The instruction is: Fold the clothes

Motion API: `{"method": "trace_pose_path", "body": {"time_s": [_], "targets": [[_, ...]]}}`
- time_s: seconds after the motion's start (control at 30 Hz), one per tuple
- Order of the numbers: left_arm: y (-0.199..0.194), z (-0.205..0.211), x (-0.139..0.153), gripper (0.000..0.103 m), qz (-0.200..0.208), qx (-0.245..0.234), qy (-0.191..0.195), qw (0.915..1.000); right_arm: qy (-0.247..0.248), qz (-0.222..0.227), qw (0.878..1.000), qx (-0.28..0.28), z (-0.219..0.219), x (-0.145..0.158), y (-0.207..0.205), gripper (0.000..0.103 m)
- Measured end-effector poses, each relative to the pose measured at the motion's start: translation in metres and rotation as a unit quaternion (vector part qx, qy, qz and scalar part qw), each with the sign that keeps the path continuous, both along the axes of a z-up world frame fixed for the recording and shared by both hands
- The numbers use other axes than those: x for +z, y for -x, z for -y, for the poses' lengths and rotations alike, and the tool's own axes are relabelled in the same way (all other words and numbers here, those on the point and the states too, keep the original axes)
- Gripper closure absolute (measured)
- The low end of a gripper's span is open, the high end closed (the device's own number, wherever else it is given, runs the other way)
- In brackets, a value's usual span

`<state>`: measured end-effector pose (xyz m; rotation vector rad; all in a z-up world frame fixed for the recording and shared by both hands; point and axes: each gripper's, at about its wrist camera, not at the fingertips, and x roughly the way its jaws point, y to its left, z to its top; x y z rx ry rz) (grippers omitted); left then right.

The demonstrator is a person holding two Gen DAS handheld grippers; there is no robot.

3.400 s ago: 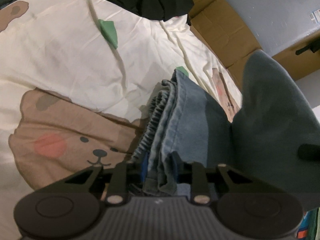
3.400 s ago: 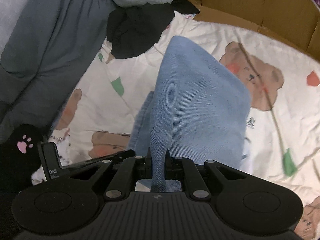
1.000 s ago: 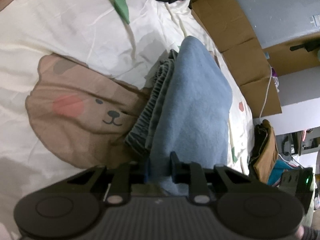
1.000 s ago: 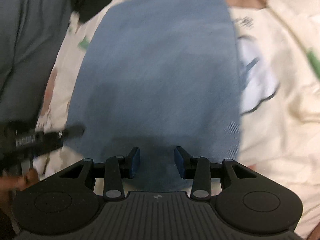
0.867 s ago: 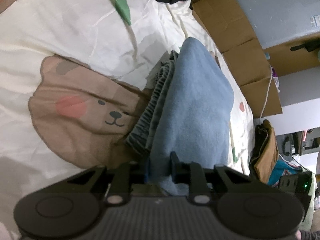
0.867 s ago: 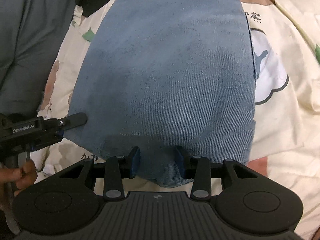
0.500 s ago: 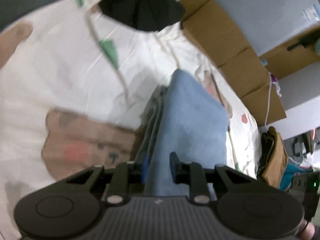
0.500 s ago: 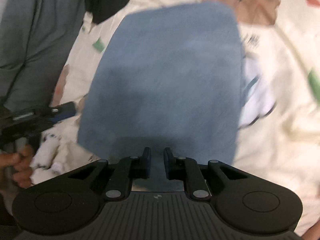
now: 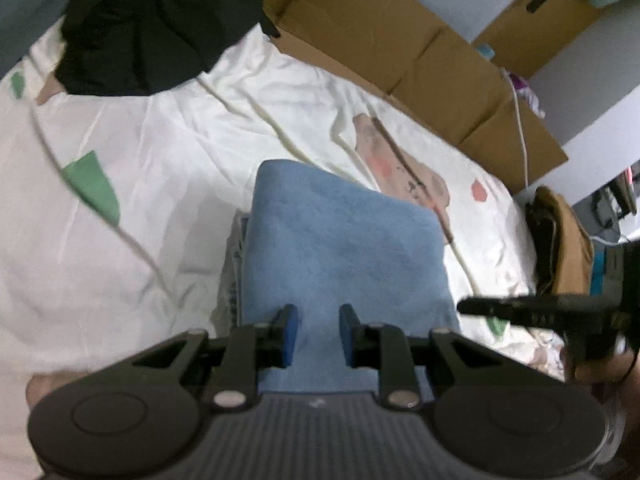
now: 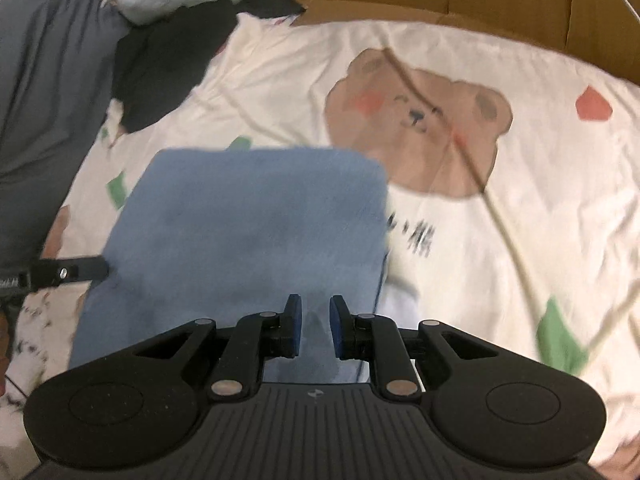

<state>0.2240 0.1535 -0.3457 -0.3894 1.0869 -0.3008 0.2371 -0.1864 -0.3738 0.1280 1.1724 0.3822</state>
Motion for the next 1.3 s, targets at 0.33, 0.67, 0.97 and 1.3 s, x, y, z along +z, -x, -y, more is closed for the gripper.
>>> {"method": "trace_pose_path", "body": {"time_s": [0.33, 0.67, 0.97, 1.3], "targets": [[-0.014, 0.004, -0.005, 0.081, 0.004, -0.02, -0.013, 0.9997, 0.012, 0.024, 1.0, 0.002, -0.008, -0.014, -0.063, 0.087], [0.018, -0.005, 0.001, 0.083, -0.003, -0.014, -0.023, 0.9996, -0.005, -0.002, 1.0, 0.003, -0.007, -0.022, -0.084, 0.08], [0.033, -0.013, -0.016, 0.094, -0.025, -0.016, -0.042, 0.9987, -0.001, -0.009, 0.999, 0.041, -0.011, -0.008, -0.032, 0.075], [0.04, -0.016, -0.023, 0.1, -0.033, -0.025, -0.049, 0.998, 0.02, -0.027, 0.998, 0.045, -0.016, -0.026, 0.03, 0.069]]}}
